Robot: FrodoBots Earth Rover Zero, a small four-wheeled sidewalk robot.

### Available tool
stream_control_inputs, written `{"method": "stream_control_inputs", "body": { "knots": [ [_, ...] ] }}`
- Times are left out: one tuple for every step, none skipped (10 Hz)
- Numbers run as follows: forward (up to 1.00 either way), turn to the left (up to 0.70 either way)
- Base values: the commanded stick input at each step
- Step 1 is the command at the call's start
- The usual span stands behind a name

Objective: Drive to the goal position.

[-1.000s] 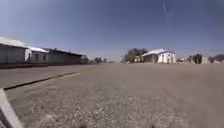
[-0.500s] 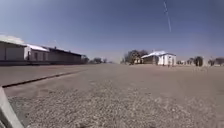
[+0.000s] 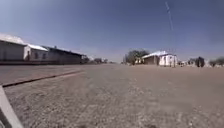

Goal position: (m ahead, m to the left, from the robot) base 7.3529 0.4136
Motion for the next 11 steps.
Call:
{"method": "stream_control_inputs", "body": {
  "knots": [
    [0.7, 0.0],
    [0.7, 0.0],
    [0.7, 0.0],
    [0.7, 0.0],
    [0.7, 0.0],
    [0.7, 0.0],
    [0.7, 0.0],
    [0.7, 0.0],
    [0.7, 0.0],
    [0.7, 0.0],
    [0.7, 0.0]
  ]
}}
